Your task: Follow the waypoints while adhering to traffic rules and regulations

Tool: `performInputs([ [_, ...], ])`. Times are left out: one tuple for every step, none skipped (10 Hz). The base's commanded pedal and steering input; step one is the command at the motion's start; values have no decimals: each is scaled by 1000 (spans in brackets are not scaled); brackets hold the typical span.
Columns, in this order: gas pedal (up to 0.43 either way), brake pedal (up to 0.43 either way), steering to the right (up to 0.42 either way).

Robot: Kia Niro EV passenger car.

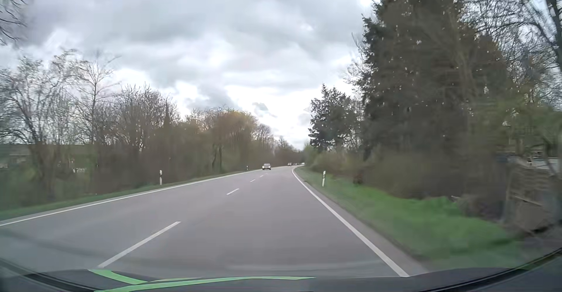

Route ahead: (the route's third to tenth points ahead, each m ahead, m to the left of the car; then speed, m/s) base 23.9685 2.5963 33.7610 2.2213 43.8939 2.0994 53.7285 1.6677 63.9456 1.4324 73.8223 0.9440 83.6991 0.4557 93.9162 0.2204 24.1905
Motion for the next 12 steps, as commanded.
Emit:
performInputs([
  [197, 0, 3],
  [197, 0, 3],
  [197, 0, 3],
  [197, 0, 3],
  [197, 0, 3],
  [197, 0, 4],
  [197, 0, 4],
  [197, 0, 4],
  [197, 0, 4],
  [197, 0, 4],
  [197, 0, 4],
  [197, 0, 4],
])
